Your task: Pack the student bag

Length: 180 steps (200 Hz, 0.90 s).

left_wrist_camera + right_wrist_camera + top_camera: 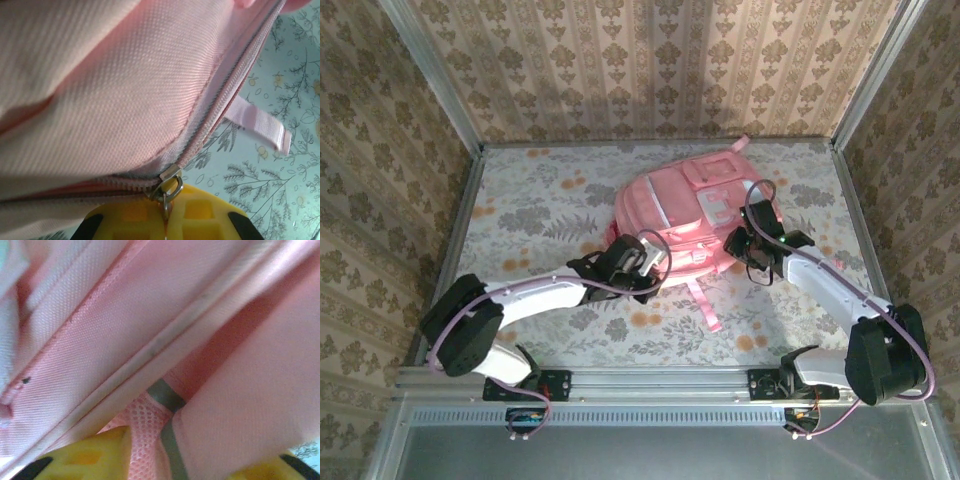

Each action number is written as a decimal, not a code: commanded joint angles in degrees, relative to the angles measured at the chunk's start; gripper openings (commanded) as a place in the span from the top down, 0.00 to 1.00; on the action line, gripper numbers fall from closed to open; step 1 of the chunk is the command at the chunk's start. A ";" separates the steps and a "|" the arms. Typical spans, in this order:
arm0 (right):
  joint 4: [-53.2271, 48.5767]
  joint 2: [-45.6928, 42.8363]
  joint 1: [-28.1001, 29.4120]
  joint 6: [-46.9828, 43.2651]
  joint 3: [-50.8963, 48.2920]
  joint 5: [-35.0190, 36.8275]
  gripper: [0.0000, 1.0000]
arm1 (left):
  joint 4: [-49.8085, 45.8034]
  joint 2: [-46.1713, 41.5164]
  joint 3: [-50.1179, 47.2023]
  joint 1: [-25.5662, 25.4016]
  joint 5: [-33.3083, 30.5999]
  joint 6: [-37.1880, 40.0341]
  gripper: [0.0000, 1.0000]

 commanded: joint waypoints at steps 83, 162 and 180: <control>13.00 -24.06 5.48 35.87 -21.25 -13.21 0.54 | -1.59 10.78 15.61 -4.30 7.25 -0.18 1.00; 35.25 -23.43 10.14 40.48 -30.61 -7.54 0.52 | 0.28 9.10 14.78 -7.03 3.65 0.72 1.00; 36.43 -24.70 10.92 41.30 -31.50 -5.88 0.52 | 0.45 8.75 14.92 -6.99 4.10 0.59 1.00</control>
